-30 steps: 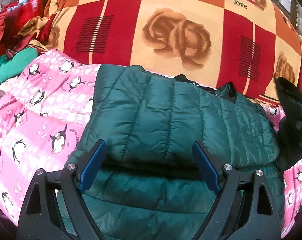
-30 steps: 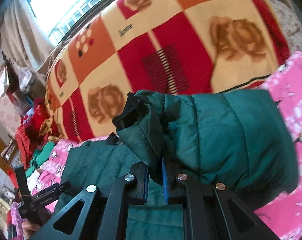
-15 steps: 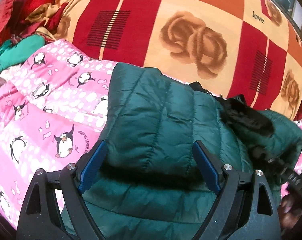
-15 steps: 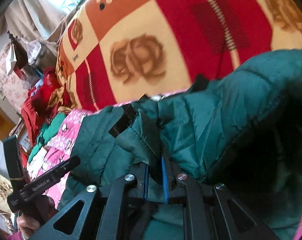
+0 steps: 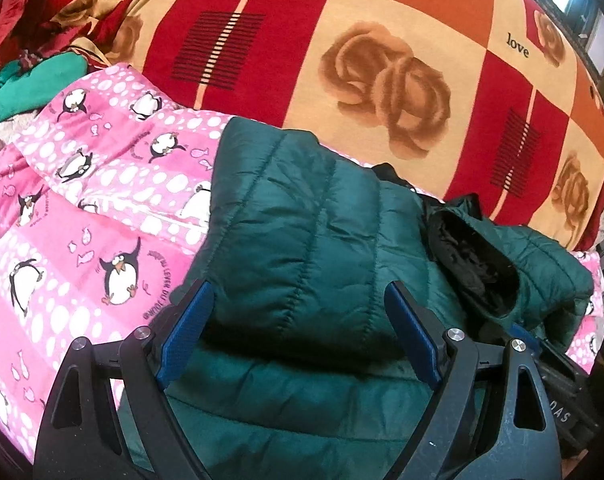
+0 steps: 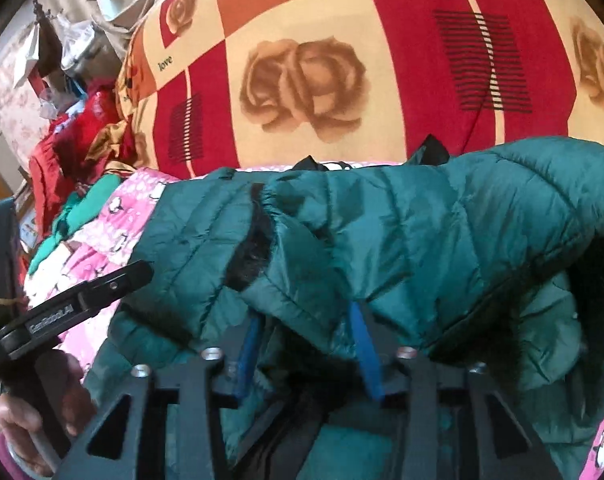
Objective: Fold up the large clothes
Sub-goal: 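Carry the held sleeve across the jacket body toward the left tool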
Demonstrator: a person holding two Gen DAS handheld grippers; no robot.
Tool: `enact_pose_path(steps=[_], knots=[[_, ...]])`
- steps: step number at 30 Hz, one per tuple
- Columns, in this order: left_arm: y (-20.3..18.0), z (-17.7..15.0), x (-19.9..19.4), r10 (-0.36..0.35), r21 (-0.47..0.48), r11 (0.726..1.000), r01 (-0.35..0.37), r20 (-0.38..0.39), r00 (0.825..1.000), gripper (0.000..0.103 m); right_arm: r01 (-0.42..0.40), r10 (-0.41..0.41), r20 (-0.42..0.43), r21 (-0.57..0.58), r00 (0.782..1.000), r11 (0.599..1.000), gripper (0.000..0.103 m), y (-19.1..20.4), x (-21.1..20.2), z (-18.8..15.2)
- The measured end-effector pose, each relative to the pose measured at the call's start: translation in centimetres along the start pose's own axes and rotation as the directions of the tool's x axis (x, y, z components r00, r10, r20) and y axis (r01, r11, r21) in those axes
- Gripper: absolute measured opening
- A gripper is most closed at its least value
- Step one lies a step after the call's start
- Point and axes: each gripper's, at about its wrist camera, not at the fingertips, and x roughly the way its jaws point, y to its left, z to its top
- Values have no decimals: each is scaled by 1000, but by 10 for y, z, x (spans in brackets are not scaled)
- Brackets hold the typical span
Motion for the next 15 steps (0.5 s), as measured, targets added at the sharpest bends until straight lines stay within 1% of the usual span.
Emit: enact_pose_path(steps=[2, 5, 8, 12, 15], knots=[[-3, 0, -4, -8, 6, 1000, 8, 0, 1000, 87, 4, -4, -10, -5, 1000, 1000, 43, 0, -3, -2], [-6, 1, -10, -28, 9, 1000, 28, 6, 1000, 87, -29, 29, -18, -2, 999, 1000, 43, 1, -14, -5], [-7, 4, -13, -78, -20, 997, 78, -5, 997, 87, -54, 53, -9, -20, 999, 998, 43, 3, -33, -7], [-15, 8, -8, -177, -73, 982, 174, -43, 983, 88, -44, 45, 53, -29, 998, 999, 43, -4, -69, -9], [-30, 9, 0, -234, -99, 969, 225, -83, 969, 88, -32, 32, 98, -5, 995, 999, 43, -19, -93, -11]])
